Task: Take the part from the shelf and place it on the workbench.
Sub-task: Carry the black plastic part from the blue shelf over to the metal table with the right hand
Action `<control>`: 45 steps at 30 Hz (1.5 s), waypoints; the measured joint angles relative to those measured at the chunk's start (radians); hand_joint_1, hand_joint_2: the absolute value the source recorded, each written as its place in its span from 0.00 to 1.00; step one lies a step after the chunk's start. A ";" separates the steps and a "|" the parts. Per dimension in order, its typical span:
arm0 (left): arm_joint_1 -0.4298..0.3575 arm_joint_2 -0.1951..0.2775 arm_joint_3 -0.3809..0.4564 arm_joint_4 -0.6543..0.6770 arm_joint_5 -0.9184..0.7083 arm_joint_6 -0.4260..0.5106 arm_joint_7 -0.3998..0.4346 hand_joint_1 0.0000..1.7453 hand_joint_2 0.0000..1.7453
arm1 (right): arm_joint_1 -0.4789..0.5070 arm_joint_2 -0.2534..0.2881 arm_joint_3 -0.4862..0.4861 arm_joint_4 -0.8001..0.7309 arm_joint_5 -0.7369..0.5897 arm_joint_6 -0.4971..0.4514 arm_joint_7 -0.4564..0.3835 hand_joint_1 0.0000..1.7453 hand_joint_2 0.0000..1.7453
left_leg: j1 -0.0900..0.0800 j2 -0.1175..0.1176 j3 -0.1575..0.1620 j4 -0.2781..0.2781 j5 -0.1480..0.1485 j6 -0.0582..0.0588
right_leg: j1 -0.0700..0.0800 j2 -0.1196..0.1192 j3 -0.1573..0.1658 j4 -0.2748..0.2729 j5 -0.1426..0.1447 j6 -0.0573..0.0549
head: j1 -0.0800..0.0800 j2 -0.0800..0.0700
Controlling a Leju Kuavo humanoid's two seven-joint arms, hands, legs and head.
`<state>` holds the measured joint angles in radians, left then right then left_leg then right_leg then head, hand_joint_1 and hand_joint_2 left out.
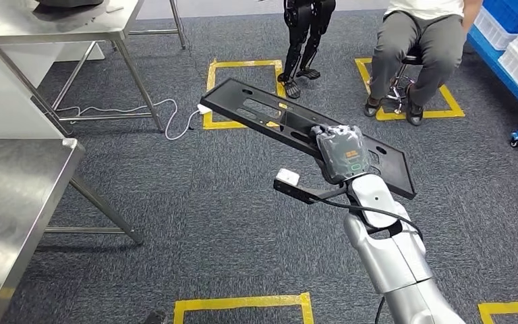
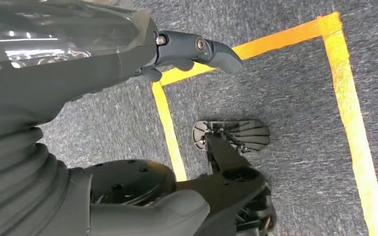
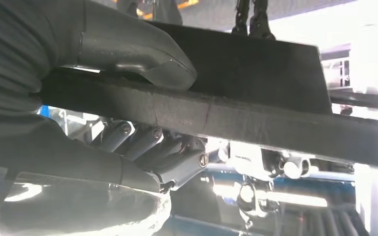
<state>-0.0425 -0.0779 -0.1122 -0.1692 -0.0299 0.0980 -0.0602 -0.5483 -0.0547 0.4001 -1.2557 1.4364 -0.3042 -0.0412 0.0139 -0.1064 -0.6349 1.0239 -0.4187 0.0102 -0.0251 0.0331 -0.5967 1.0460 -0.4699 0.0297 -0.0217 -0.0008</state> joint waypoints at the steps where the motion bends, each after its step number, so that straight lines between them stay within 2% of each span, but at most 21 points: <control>1: 0.002 0.000 0.000 0.000 0.000 0.000 0.000 0.00 1.00 | 0.000 0.001 0.000 0.002 0.001 0.000 0.000 1.00 1.00 | 0.001 0.007 -0.003 0.003 -0.002 -0.004 | 0.000 -0.007 0.000 -0.001 0.002 -0.007 | -0.001 0.000; 3: 0.004 0.000 0.000 0.000 -0.002 -0.003 -0.001 0.00 1.00 | -0.003 0.002 -0.001 0.003 0.002 0.000 -0.001 1.00 1.00 | 0.000 0.048 -0.027 0.054 -0.035 -0.010 | -0.003 -0.021 0.001 -0.004 0.004 -0.022 | -0.007 0.000; 5: 0.002 -0.001 0.000 0.000 -0.003 -0.006 -0.001 0.00 1.00 | 0.000 0.001 -0.004 0.005 0.003 -0.001 -0.002 1.00 1.00 | 0.000 0.089 -0.084 0.176 -0.098 -0.013 | 0.005 -0.038 0.001 -0.005 0.003 -0.030 | -0.012 0.000; 7: 0.002 -0.001 0.000 0.000 -0.005 -0.008 -0.001 0.00 1.00 | 0.006 0.000 -0.005 0.006 0.004 -0.001 -0.002 1.00 1.00 | -0.001 0.098 -0.132 0.276 -0.132 -0.010 | 0.015 -0.058 0.001 -0.005 0.000 -0.034 | -0.012 0.000; 8: 0.003 -0.001 0.000 0.000 -0.006 -0.008 -0.001 0.00 1.00 | 0.009 -0.001 -0.005 0.006 0.005 -0.001 -0.002 1.00 1.00 | -0.003 0.099 -0.132 0.278 -0.124 -0.005 | 0.019 -0.067 0.002 -0.004 -0.001 -0.035 | -0.012 0.000; 12: 0.000 0.004 0.000 0.000 -0.009 -0.009 -0.002 0.00 1.00 | 0.009 0.000 -0.006 0.006 0.006 -0.001 -0.002 1.00 1.00 | -0.032 0.144 -0.005 0.052 -0.030 0.034 | 0.030 -0.100 0.009 -0.005 -0.006 -0.039 | -0.011 0.000; 14: -0.003 0.006 0.000 0.000 -0.010 -0.009 -0.002 0.00 1.00 | 0.009 0.000 -0.006 0.007 0.006 -0.001 -0.002 1.00 1.00 | -0.044 0.155 0.012 0.013 -0.028 0.044 | 0.032 -0.116 0.010 -0.008 -0.007 -0.037 | -0.011 0.000; 16: -0.001 0.006 0.000 0.000 -0.011 -0.009 -0.003 0.00 1.00 | 0.009 0.000 -0.006 0.006 0.007 -0.001 -0.002 1.00 1.00 | -0.041 0.138 0.019 -0.004 -0.018 0.051 | 0.034 -0.127 0.012 -0.012 -0.008 -0.033 | -0.012 0.000; 18: 0.000 0.006 0.000 0.000 -0.011 -0.009 -0.003 0.00 1.00 | 0.009 0.000 -0.008 0.006 0.007 -0.002 -0.002 1.00 1.00 | -0.032 0.121 0.035 -0.030 -0.004 0.057 | 0.034 -0.098 -0.002 0.025 -0.029 -0.031 | -0.010 0.000; 21: -0.005 0.004 0.000 0.000 -0.013 -0.011 -0.001 0.00 1.00 | 0.010 -0.007 -0.011 0.010 0.007 -0.003 -0.002 1.00 1.00 | -0.024 0.091 0.042 -0.042 0.005 0.061 | 0.022 -0.045 -0.087 0.199 -0.096 -0.027 | -0.007 0.000; 23: -0.005 0.002 0.000 0.000 -0.013 -0.013 0.024 0.00 1.00 | 0.012 -0.009 -0.012 0.017 0.005 -0.005 -0.004 1.00 1.00 | -0.020 0.067 0.042 -0.040 0.004 0.058 | 0.012 -0.040 -0.118 0.249 -0.100 -0.011 | -0.007 0.000; 26: -0.005 0.003 0.001 0.001 -0.008 -0.012 0.143 0.00 1.00 | 0.001 -0.009 -0.012 0.032 0.000 -0.014 -0.011 1.00 1.00 | -0.008 0.033 0.039 -0.025 -0.005 0.039 | -0.007 -0.019 -0.050 0.087 -0.019 0.028 | -0.006 0.000; 27: -0.005 0.006 0.002 0.001 -0.006 -0.010 0.196 0.00 1.00 | -0.006 -0.007 -0.011 0.041 -0.001 -0.019 -0.013 1.00 1.00 | -0.006 0.024 0.034 -0.015 -0.010 0.030 | -0.011 -0.008 -0.025 0.032 0.001 0.032 | -0.004 0.000; 29: -0.002 0.013 0.005 0.001 -0.001 -0.005 0.276 0.00 1.00 | -0.016 0.000 -0.008 0.057 -0.001 -0.030 -0.012 1.00 1.00 | -0.004 0.011 0.022 -0.005 -0.013 0.014 | -0.007 0.004 -0.007 -0.005 0.009 0.021 | -0.002 0.000; 31: 0.005 0.020 0.010 0.001 0.005 -0.005 0.315 0.00 1.00 | -0.021 0.007 -0.006 0.067 0.001 -0.034 -0.008 1.00 1.00 | -0.001 0.004 0.015 -0.004 -0.012 0.004 | -0.004 -0.010 -0.007 -0.006 0.012 0.002 | -0.002 0.000; 33: 0.009 0.025 0.014 0.002 0.009 -0.005 0.329 0.00 1.00 | -0.026 0.012 -0.005 0.071 0.001 -0.038 -0.004 1.00 1.00 | 0.000 0.034 -0.003 0.030 -0.034 -0.003 | -0.006 -0.024 -0.007 -0.008 0.014 -0.012 | -0.006 0.000; 35: 0.009 0.029 0.015 0.002 0.009 -0.004 0.337 0.00 1.00 | -0.028 0.014 -0.005 0.074 0.001 -0.043 -0.003 1.00 1.00 | -0.001 0.080 -0.055 0.136 -0.088 -0.009 | -0.002 -0.040 -0.006 -0.009 0.012 -0.022 | -0.012 0.000; 38: 0.009 0.031 0.015 0.002 0.009 -0.005 0.342 0.00 1.00 | -0.025 0.015 -0.005 0.082 0.001 -0.045 -0.003 1.00 1.00 | 0.000 0.097 -0.136 0.285 -0.137 -0.009 | 0.009 -0.067 -0.006 -0.009 0.008 -0.029 | -0.013 0.000; 40: 0.010 0.032 0.015 0.002 0.008 -0.006 0.344 0.00 1.00 | -0.024 0.015 -0.005 0.085 0.001 -0.045 -0.004 1.00 1.00 | -0.003 0.102 -0.111 0.234 -0.092 0.000 | 0.015 -0.084 -0.003 -0.009 0.005 -0.033 | -0.013 0.000; 42: 0.009 0.034 0.015 0.002 0.008 -0.005 0.344 0.00 1.00 | -0.026 0.015 -0.005 0.086 0.000 -0.047 -0.004 1.00 1.00 | -0.016 0.139 -0.038 0.098 -0.033 0.018 | 0.021 -0.100 0.002 -0.009 0.001 -0.034 | -0.013 0.000; 45: 0.008 0.040 0.019 0.002 0.009 -0.003 0.345 0.00 1.00 | -0.024 0.012 -0.007 0.086 0.000 -0.053 -0.002 1.00 1.00 | -0.033 0.166 0.006 0.011 -0.021 0.032 | 0.029 -0.127 0.007 -0.011 -0.004 -0.028 | -0.012 0.000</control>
<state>-0.0349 -0.0379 -0.0935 -0.1675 -0.0207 0.0951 0.2853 -0.5720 -0.0432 0.3928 -1.1699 1.4366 -0.3575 -0.0429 -0.0195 0.0596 -0.6291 1.0348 -0.4399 0.0425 0.0038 -0.0940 -0.5898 1.0353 -0.4735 0.0017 -0.0340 -0.0008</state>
